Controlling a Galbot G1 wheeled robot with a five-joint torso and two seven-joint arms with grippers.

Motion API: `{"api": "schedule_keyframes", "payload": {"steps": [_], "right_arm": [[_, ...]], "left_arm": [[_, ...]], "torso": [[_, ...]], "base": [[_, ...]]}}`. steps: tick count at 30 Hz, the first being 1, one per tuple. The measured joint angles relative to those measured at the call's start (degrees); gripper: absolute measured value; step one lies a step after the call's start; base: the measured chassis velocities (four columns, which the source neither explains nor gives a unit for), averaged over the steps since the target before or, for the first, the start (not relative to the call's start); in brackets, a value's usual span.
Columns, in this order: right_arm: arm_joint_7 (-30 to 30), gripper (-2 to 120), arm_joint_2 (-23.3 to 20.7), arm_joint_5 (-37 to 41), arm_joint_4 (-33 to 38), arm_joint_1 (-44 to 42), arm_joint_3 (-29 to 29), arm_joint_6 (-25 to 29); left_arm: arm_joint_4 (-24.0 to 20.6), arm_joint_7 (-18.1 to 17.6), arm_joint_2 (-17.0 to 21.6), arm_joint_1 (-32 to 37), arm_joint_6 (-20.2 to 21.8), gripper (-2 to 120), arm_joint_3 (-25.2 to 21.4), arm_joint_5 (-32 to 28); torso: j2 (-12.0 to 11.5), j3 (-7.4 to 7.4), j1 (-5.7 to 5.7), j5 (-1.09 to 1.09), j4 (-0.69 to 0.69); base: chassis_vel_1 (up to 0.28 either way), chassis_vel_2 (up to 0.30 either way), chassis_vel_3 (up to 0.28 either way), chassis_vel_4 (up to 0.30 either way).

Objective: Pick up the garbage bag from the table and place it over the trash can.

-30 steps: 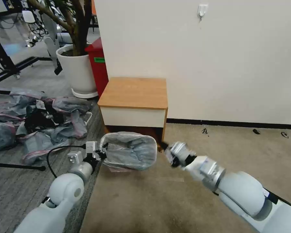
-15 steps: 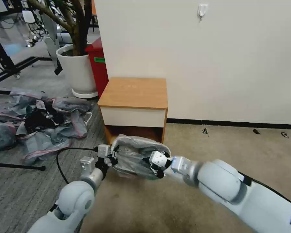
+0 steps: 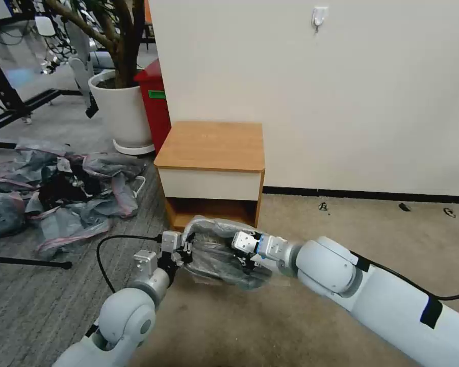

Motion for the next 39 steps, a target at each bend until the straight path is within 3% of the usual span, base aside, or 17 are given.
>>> {"api": "schedule_keyframes", "payload": {"steps": [24, 39], "right_arm": [[-1.2, 0, 5.9, -8.0, -9.3, -2.0, -1.3, 0.1], [0.0, 0, 8.2, -8.6, -14.8, -1.8, -1.9, 0.1]], "left_arm": [[1.9, -0.2, -2.4, -1.5, 0.0, 2, 2.4, 1.2], [2.4, -0.3, -2.9, -1.8, -0.1, 2, 3.0, 1.7]], "torso": [[0.0, 0.00, 0.00, 0.00, 0.00], [0.0, 0.00, 0.00, 0.00, 0.00]], "base": [[0.000, 0.000, 0.000, 0.000], [0.000, 0.000, 0.000, 0.000]]}}
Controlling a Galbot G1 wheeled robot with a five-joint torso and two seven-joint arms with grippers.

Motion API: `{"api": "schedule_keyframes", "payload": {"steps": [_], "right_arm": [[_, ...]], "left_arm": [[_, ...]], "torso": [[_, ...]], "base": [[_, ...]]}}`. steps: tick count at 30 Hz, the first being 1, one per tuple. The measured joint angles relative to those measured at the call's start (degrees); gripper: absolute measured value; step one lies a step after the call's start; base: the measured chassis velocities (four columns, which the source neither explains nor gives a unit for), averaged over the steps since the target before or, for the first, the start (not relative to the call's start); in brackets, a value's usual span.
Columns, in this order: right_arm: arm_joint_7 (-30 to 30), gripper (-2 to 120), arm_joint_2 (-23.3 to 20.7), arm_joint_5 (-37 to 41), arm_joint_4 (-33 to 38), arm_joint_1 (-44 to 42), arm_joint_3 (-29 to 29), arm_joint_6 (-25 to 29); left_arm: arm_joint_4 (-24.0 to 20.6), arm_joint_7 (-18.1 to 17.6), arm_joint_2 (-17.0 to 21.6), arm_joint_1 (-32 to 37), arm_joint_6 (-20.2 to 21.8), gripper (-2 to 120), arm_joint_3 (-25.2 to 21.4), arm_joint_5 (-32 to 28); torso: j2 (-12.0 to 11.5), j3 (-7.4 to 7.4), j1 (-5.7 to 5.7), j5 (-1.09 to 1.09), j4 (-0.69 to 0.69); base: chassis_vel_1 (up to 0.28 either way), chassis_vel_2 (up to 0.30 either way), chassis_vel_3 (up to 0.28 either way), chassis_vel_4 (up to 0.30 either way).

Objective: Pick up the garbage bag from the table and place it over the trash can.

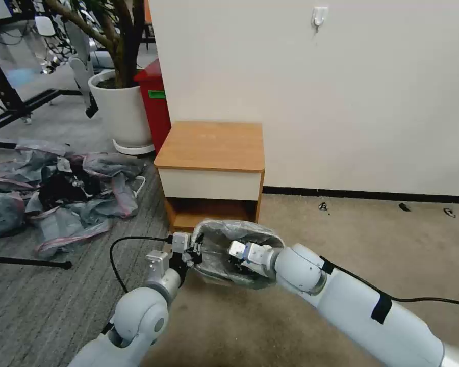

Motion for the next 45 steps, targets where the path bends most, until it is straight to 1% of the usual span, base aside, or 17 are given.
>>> {"api": "schedule_keyframes", "payload": {"steps": [12, 19, 27, 38, 45], "right_arm": [[0.3, 0, 0.7, -1.4, -2.5, 0.0, -0.1, 0.0], [0.6, 0, 1.7, -4.1, -5.4, -0.4, 0.0, 0.0], [0.7, 0, 2.3, -5.7, -6.6, -0.6, 0.3, 0.0], [0.8, 0, 2.6, -6.7, -6.6, -1.1, 0.5, 0.1], [1.0, 0, 1.2, -5.9, -3.3, -1.2, 0.8, 0.1]], "left_arm": [[0.0, 0.0, -0.4, 0.7, -0.1, 2, 0.1, 0.4], [0.0, 0.0, -0.9, 0.8, -0.1, 2, 0.6, 0.6], [-0.1, -0.1, -0.8, 0.9, -0.1, 2, 0.6, 0.6], [0.1, -0.1, -0.8, 0.9, -0.1, 2, 0.3, 0.5], [2.4, -0.1, -1.1, -0.5, -0.3, 2, 0.5, 0.2]], "torso": [[0.0, 0.00, 0.00, 0.00, 0.00], [0.0, 0.00, 0.00, 0.00, 0.00], [0.0, 0.00, 0.00, 0.00, 0.00], [0.0, 0.00, 0.00, 0.00, 0.00], [0.0, 0.00, 0.00, 0.00, 0.00]], "base": [[0.000, 0.000, 0.000, 0.000], [0.000, 0.000, 0.000, 0.000], [0.000, 0.000, 0.000, 0.000], [0.000, 0.000, 0.000, 0.000], [0.000, 0.000, 0.000, 0.000]]}}
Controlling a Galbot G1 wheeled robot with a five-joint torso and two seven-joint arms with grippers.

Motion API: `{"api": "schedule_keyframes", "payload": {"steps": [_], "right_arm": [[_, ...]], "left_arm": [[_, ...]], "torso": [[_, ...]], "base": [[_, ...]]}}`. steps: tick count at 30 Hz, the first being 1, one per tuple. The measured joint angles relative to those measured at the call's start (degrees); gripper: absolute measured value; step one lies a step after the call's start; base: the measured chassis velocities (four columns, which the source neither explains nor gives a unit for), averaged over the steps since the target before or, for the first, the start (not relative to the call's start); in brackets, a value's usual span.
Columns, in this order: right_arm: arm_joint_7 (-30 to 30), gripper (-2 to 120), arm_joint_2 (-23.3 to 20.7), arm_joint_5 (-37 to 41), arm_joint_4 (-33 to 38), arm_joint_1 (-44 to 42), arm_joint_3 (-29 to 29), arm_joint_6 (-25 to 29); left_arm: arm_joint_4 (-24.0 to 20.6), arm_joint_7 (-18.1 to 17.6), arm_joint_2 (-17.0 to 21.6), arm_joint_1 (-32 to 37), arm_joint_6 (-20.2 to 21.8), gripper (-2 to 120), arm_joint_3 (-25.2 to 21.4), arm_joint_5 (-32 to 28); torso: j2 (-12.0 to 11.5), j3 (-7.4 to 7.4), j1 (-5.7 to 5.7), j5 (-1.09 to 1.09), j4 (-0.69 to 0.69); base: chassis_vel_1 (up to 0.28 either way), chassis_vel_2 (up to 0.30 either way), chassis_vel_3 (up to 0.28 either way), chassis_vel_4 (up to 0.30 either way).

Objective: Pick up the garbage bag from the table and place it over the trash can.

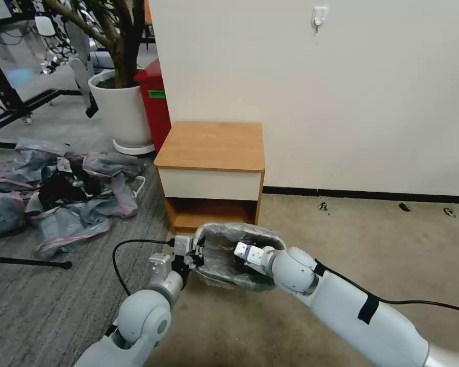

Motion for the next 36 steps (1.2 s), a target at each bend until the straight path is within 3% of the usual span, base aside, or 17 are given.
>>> {"api": "schedule_keyframes", "payload": {"steps": [14, 23, 28, 30, 32, 33, 36], "right_arm": [[0.0, 0, -2.8, 2.9, 5.7, -0.6, 0.6, 0.0], [0.9, 0, -8.1, 7.3, 15.3, -3.4, 5.0, 0.1], [2.0, 0, -12.1, 10.2, 22.4, -8.1, 11.5, 0.2], [3.5, 0, -13.2, 11.4, 24.9, -11.9, 17.3, 0.5], [6.1, 0, -12.2, 12.4, 26.0, -16.0, 23.7, 2.4], [6.1, 0, -12.2, 12.4, 26.0, -16.0, 23.7, 2.4], [12.7, 0, -8.9, 15.4, 26.5, -20.8, 32.3, 6.6]], "left_arm": [[1.8, -0.3, -0.3, -0.8, -0.1, 2, -0.1, -0.9], [2.7, -3.9, -0.5, -1.9, 0.0, 2, -0.3, -8.1], [2.6, -6.3, 0.1, -2.0, 0.8, 2, -0.5, -13.4], [1.9, -7.9, 0.5, -2.0, 1.8, 2, -0.9, -16.9], [1.2, -9.4, 0.9, -1.8, 2.9, 2, -1.4, -20.4], [1.2, -9.4, 0.9, -1.8, 2.9, 2, -1.4, -20.4], [-0.5, -12.9, 1.8, -1.5, 5.3, 2, -2.0, -27.4]], "torso": [[0.0, 0.00, 0.00, 0.01, 0.01], [0.0, 0.00, 0.00, 0.00, 0.00], [0.0, 0.00, 0.00, 0.00, 0.00], [0.0, 0.00, 0.00, 0.00, -0.01], [0.0, 0.00, 0.00, 0.01, -0.01], [0.0, 0.00, 0.00, 0.01, -0.01], [0.0, 0.00, 0.00, 0.00, -0.01]], "base": [[0.000, 0.000, 0.000, 0.000], [0.000, 0.000, 0.000, 0.000], [0.000, 0.000, 0.000, 0.000], [0.000, 0.000, 0.000, 0.000], [0.000, 0.000, 0.000, 0.000], [0.000, 0.000, 0.000, 0.000], [0.000, 0.000, 0.000, 0.000]]}}
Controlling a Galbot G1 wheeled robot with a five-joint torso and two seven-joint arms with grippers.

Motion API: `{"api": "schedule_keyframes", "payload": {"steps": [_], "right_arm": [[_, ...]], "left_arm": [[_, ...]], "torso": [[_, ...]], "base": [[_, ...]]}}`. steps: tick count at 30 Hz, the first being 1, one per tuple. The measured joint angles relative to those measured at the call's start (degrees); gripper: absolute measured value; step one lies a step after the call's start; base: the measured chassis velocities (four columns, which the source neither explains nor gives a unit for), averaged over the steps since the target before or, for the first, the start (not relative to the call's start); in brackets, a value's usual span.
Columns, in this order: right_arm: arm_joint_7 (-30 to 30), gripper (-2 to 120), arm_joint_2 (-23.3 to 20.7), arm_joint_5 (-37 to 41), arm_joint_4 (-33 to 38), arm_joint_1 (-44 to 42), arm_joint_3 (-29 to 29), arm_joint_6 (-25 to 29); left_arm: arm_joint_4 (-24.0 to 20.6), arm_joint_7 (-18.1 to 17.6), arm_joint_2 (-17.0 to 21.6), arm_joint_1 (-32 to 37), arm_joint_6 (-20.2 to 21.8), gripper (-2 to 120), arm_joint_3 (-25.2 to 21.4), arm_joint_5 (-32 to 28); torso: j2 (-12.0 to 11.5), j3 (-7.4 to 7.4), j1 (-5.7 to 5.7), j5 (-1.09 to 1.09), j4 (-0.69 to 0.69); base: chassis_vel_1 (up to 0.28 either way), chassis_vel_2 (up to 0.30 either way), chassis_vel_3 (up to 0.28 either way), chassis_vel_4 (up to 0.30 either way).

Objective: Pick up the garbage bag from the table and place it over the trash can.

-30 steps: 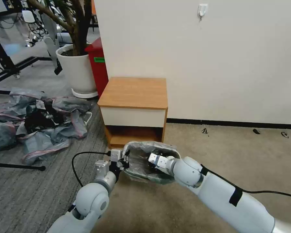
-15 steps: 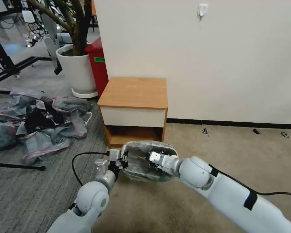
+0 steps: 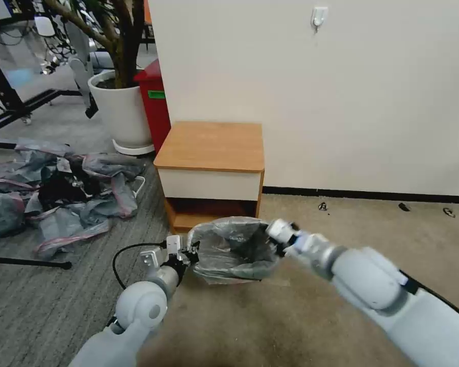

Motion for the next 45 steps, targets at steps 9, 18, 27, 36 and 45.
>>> {"api": "schedule_keyframes", "payload": {"steps": [9, 18, 27, 36, 45], "right_arm": [[10.3, 0, 9.5, 0.8, -0.7, -8.5, 9.2, 8.9], [14.9, 15, 16.1, -0.9, -0.7, -13.9, 11.4, 11.9], [17.6, 43, 18.2, -1.0, -2.0, -15.3, 11.8, 13.7], [18.9, 82, 19.2, -1.0, -3.4, -16.0, 12.4, 15.0], [19.0, 100, 19.7, -1.0, -4.2, -15.9, 12.3, 15.4]], "left_arm": [[-1.3, -6.8, 0.9, 0.2, 4.1, 2, 0.4, -7.8], [-1.1, -10.7, 1.5, -0.7, 6.5, 2, 2.9, -10.8], [-0.5, -12.0, 1.6, -1.0, 7.6, 2, 4.5, -10.9], [2.3, -12.0, 0.9, -2.4, 7.6, 2, 6.7, -9.2], [3.4, -12.2, 0.9, -3.1, 7.7, 2, 7.7, -7.9]], "torso": [[0.0, 0.00, 0.00, 0.01, 0.00], [0.0, 0.00, 0.00, 0.00, 0.01], [0.0, 0.00, 0.00, 0.00, 0.01], [0.0, 0.00, 0.00, 0.03, 0.01], [0.0, -0.02, 0.00, 0.04, 0.03]], "base": [[0.000, 0.000, 0.000, 0.000], [0.000, 0.000, 0.000, 0.000], [0.000, 0.000, 0.000, 0.000], [0.000, 0.000, 0.000, 0.000], [0.000, 0.000, 0.000, 0.000]]}}
